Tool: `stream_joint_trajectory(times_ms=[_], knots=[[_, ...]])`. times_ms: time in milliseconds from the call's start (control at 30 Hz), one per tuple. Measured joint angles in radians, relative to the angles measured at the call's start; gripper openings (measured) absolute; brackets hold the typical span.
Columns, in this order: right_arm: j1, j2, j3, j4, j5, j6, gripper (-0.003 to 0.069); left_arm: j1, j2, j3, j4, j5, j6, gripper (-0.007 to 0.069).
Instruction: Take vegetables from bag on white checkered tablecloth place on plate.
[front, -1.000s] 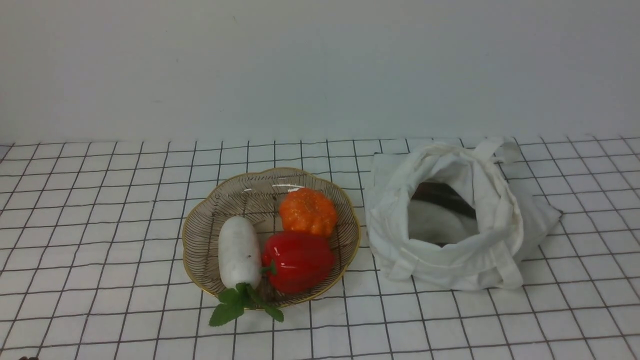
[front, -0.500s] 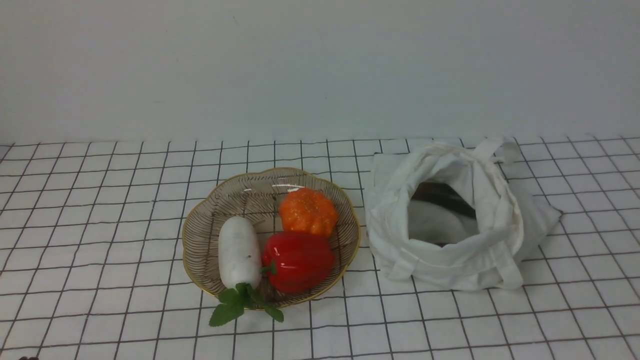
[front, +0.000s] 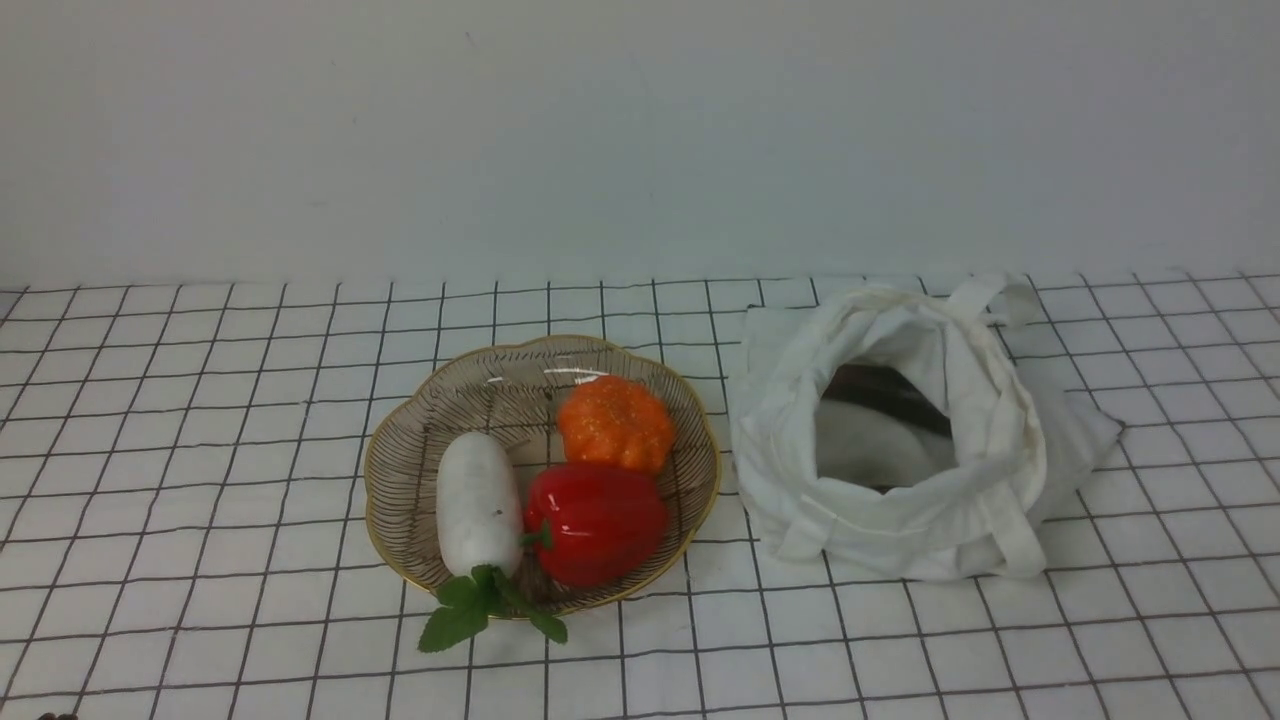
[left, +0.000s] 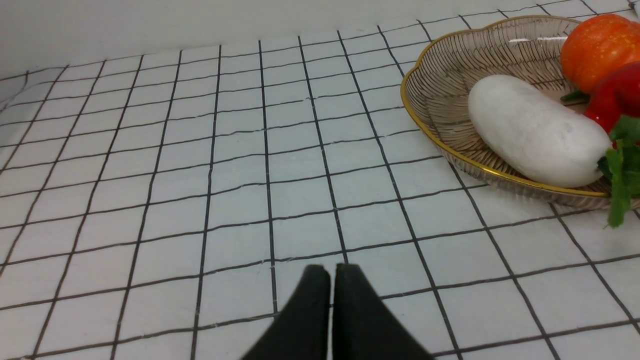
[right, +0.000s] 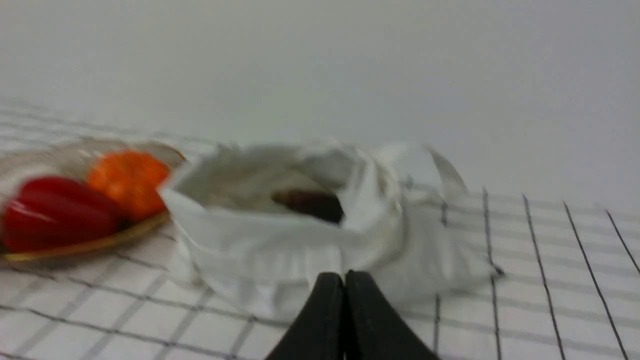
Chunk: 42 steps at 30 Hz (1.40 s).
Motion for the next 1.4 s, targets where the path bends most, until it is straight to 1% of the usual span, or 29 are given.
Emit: stream_joint_trajectory(times_ms=[67,100,167,233,333,1400], knots=[[-0.066,0.001,0.051,0.001,0.014,0.001,-0.0014,0.0,0.0,0.0,0.0,0.0,0.0,-0.0008],[-0.072,0.001,0.055,0.001,0.016,0.001,-0.0014,0.0,0.0,0.0,0.0,0.0,0.0,-0.0008],[-0.141,0.002,0.06,0.002,0.018,0.005,-0.0014,0.0,0.0,0.0,0.0,0.0,0.0,-0.0008],[-0.177,0.002,0.06,0.003,0.018,0.004,-0.0014,0.0,0.0,0.0,0.0,0.0,0.0,-0.0008],[-0.2,0.002,0.06,0.004,0.018,0.004,-0.0014,0.0,0.0,0.0,0.0,0.0,0.0,-0.0008],[-0.204,0.002,0.06,0.004,0.018,0.004,-0.0014,0.0,0.0,0.0,0.0,0.0,0.0,-0.0008]])
